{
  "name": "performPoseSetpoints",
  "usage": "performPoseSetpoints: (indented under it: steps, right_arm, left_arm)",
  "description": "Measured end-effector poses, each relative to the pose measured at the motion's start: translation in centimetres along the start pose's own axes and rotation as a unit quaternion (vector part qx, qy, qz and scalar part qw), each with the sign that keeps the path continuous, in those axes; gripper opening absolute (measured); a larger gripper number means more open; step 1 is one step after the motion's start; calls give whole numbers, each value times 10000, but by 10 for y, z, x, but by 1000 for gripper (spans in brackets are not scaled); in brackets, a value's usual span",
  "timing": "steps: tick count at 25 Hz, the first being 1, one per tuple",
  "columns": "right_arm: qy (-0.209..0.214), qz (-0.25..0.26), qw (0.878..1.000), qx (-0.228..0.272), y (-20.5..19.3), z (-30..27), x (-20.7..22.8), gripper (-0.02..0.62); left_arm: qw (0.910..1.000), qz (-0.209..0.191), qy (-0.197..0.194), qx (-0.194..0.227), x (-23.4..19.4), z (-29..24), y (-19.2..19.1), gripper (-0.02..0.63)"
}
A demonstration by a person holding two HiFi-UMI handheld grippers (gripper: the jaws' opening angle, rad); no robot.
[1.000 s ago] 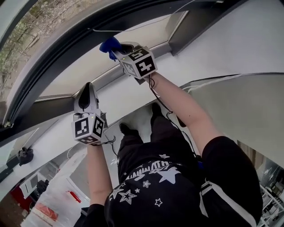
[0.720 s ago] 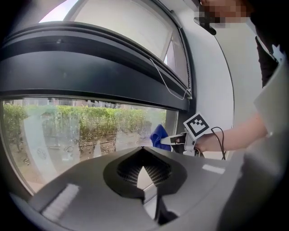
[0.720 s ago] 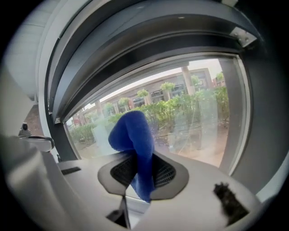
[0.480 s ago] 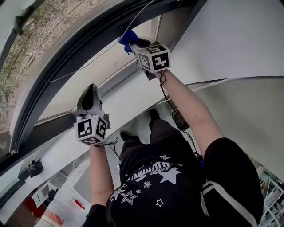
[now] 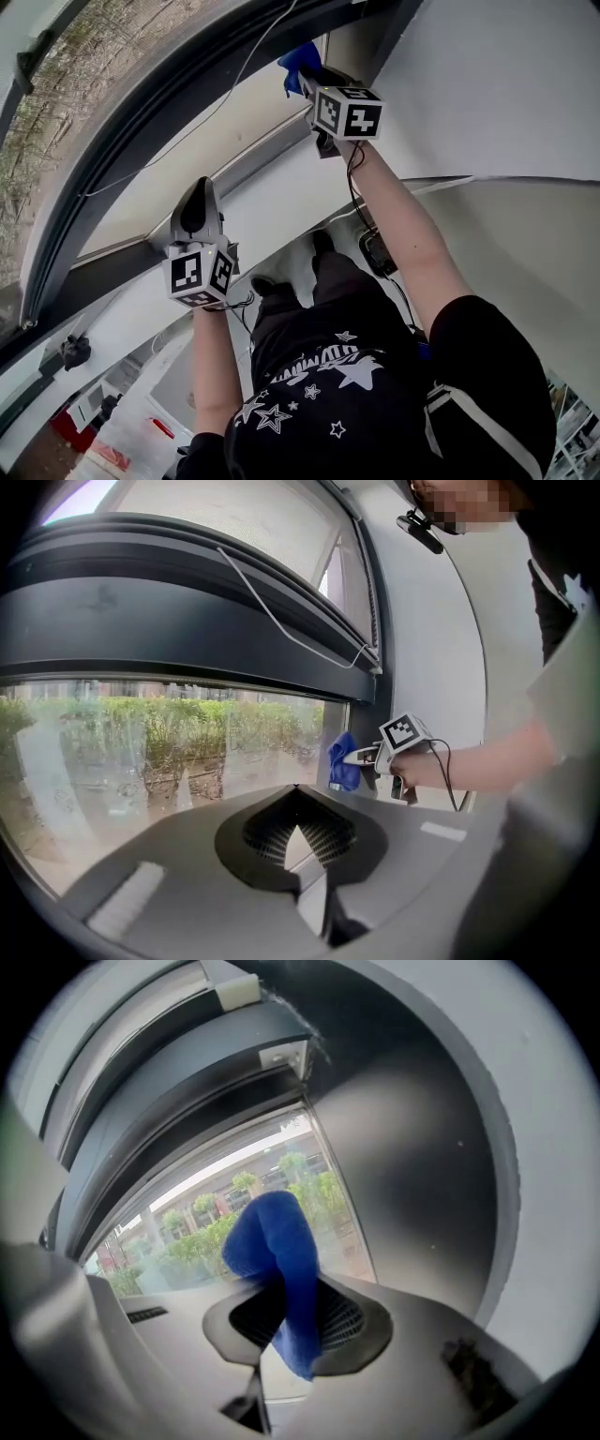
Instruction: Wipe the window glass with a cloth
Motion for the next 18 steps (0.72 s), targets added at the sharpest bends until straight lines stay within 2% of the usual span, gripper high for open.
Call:
performPoseSetpoints:
  steps: [5, 9, 14, 18]
  right_arm:
    - [-125, 35, 9999, 26, 0, 6, 5, 75]
    - [-3, 179, 9998, -55, -6, 13, -17, 75]
    - [178, 511, 9982, -253, -46, 26, -84, 75]
    - [474, 618, 9960, -432, -87, 19, -164, 75]
  left_arm:
    - [10000, 66, 45, 44, -8, 8, -5, 9]
    - [9992, 306, 208, 161, -21, 24, -15, 9]
    - [9981, 487, 268, 264, -62, 71, -45, 9]
    - [9954, 677, 604, 309, -118, 126, -74, 9]
Point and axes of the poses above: the fingertips, and each gripper's own axes: z backward along the fingers, x to its right, y out of its top, the point moved 1 cm from there along z, backward along the fingers, and after that the axes turned 4 degrees about -x, right-handed, at the moved point
